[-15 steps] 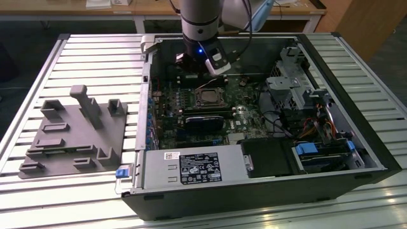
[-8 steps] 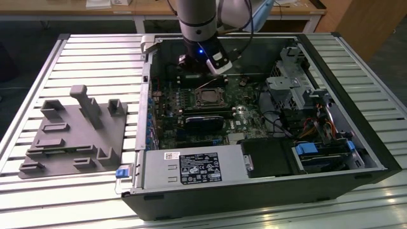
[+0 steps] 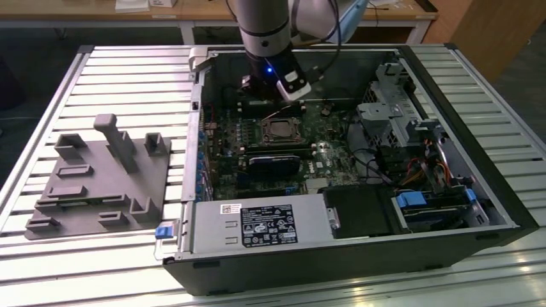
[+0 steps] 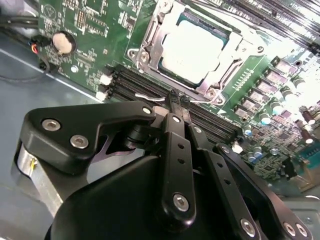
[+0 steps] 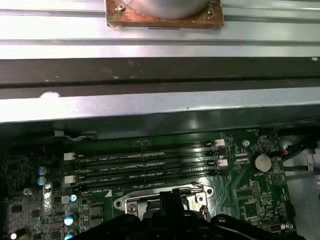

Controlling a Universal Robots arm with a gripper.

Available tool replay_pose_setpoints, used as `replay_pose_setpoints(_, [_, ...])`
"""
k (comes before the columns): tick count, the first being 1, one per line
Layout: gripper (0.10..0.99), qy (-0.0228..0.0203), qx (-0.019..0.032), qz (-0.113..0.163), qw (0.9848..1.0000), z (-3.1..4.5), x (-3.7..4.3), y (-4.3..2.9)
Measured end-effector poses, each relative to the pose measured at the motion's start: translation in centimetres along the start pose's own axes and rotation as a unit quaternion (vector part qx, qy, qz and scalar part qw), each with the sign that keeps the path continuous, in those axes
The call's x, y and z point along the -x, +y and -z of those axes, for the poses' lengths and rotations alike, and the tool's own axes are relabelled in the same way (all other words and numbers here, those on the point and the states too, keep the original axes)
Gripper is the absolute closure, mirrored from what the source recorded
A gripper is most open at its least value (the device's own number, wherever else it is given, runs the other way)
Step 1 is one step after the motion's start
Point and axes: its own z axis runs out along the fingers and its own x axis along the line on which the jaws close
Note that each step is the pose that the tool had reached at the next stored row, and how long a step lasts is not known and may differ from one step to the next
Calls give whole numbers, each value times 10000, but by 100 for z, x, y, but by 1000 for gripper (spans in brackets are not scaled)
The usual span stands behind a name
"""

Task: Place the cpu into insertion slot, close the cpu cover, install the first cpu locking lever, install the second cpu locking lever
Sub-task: 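Install the first cpu locking lever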

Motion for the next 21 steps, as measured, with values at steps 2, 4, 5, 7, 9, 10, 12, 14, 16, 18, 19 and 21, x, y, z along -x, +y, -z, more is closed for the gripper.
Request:
replay_pose_setpoints(2, [980,-11,-9,-50,10000,-10,9,1])
replay_pose_setpoints(4, [980,-18,-15,-86,10000,-20,24,4])
replay_pose_setpoints(5, [980,-22,-18,-104,9999,-25,34,6])
replay_pose_setpoints(7, [980,-28,-23,-129,9999,-34,50,11])
replay_pose_setpoints(9, [980,-33,-32,-148,9999,-42,64,17])
replay_pose_setpoints(10, [980,-34,-35,-155,9999,-45,68,19])
replay_pose_setpoints(12, [980,-35,-35,-158,9999,-51,69,21])
replay_pose_setpoints(14, [980,-35,-35,-158,9999,-57,68,24])
replay_pose_setpoints(16, [980,-35,-36,-158,9999,-63,67,30])
replay_pose_setpoints(18, [980,-35,-36,-158,9999,-70,67,38])
replay_pose_setpoints(19, [980,-35,-35,-158,9999,-73,68,42])
replay_pose_setpoints(21, [980,-35,-36,-158,9999,-80,69,51])
